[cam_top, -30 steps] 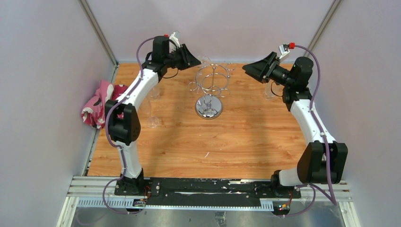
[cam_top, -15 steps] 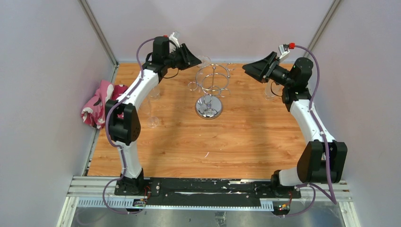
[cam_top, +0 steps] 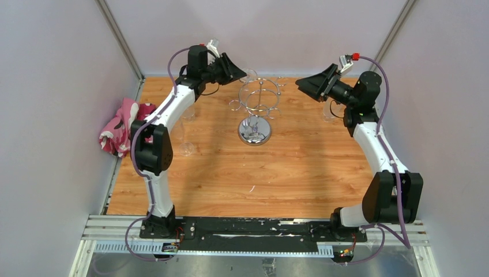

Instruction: Take the wine glass off the wine glass rack

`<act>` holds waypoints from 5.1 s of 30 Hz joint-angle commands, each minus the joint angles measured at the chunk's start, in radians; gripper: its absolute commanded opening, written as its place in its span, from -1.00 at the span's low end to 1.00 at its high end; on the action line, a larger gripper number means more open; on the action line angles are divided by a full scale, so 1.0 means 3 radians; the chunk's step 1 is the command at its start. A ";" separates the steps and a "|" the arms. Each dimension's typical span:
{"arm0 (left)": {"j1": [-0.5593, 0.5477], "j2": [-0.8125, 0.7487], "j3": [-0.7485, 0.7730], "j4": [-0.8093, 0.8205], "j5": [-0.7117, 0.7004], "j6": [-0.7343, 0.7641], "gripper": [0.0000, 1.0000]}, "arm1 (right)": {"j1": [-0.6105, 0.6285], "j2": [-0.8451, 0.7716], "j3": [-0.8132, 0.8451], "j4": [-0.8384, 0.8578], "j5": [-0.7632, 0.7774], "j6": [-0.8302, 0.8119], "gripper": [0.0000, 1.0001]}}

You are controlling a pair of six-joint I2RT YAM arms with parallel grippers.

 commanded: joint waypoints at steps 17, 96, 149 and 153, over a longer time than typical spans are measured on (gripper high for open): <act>-0.0040 0.0174 0.0116 0.0301 0.0251 -0.0255 -0.92 | -0.0097 0.0089 -0.0107 0.0319 -0.0077 0.0159 0.40; -0.0418 -0.2374 -0.2140 0.5506 0.0874 -0.3039 -1.00 | 0.0269 -0.1296 0.0080 0.0762 -0.0317 -0.0206 0.51; -0.0381 -0.0822 -0.1063 0.5511 0.1061 -0.3268 -1.00 | 0.0981 -0.1603 0.0547 -0.0028 -0.0101 -0.0539 0.31; -0.0369 -0.0676 -0.0926 0.5511 0.1067 -0.3329 -1.00 | 0.0983 -0.1669 0.0551 -0.0055 -0.0119 -0.0535 0.26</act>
